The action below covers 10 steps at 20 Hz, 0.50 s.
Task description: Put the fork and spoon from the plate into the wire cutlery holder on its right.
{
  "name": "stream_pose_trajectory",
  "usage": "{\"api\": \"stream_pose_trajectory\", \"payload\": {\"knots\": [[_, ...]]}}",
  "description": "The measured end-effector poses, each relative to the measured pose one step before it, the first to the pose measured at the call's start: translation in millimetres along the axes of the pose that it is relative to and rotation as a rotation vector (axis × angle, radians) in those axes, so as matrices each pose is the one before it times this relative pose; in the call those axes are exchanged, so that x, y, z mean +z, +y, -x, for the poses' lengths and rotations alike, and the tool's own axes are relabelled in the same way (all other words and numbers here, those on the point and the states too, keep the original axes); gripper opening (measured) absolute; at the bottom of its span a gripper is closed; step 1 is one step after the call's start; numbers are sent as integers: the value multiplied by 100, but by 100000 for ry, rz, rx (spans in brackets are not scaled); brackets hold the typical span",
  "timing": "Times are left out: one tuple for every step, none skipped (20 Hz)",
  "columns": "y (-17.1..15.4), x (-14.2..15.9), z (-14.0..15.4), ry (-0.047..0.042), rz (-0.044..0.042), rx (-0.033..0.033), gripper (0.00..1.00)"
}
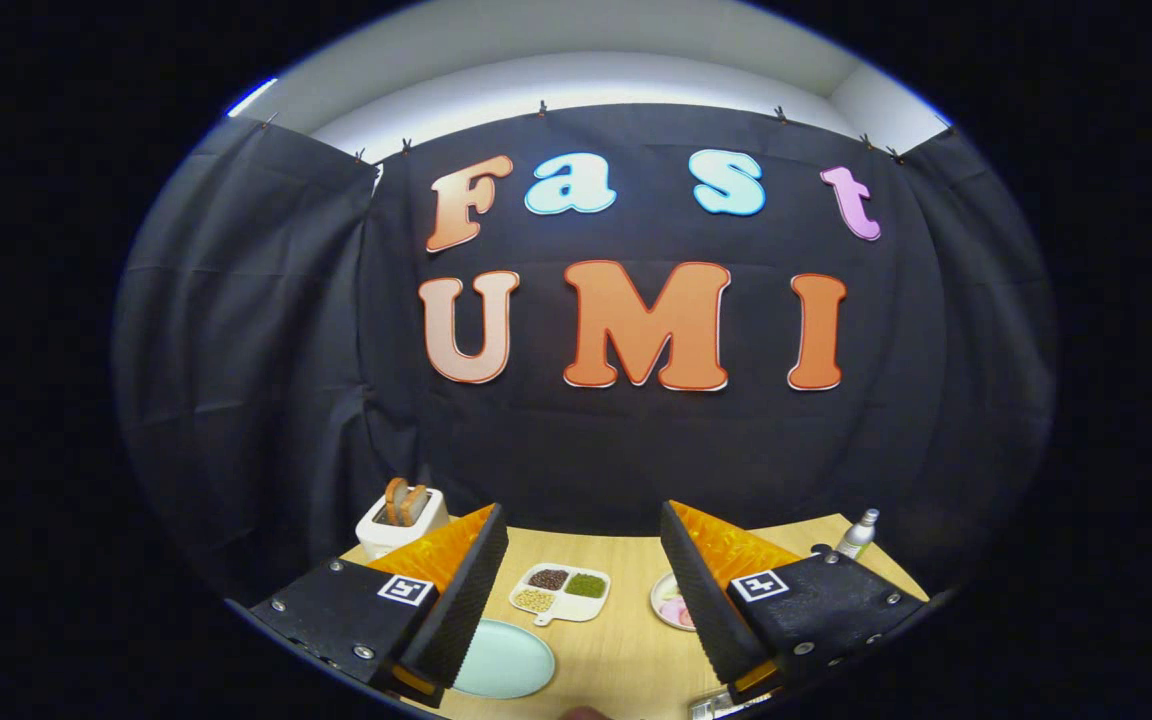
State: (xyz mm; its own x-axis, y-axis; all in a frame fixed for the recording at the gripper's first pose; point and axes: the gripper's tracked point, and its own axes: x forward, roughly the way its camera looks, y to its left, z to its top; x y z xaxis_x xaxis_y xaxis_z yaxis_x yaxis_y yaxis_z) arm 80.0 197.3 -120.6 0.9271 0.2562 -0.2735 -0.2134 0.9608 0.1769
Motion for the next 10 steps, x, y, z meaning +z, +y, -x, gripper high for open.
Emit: {"api": "stream_pose_trajectory", "payload": {"knots": [[1190,-304,-371,1148,-131,1939,92],[1274,-755,-487,2624,303,1478,92],[1238,-947,-410,3371,85,2573,92],[1301,-993,-761,3627,392,1383,93],[887,-1145,-706,4254,473,1503,93],[1075,-1260,-689,4601,380,1825,92],[789,-1189,-526,4782,176,1337,93],[1100,-1090,-613,4945,-591,1941,93],[832,-1040,-610,4285,-1321,1676,93],[709,-1058,-740,4520,-1403,1423,93]]}}
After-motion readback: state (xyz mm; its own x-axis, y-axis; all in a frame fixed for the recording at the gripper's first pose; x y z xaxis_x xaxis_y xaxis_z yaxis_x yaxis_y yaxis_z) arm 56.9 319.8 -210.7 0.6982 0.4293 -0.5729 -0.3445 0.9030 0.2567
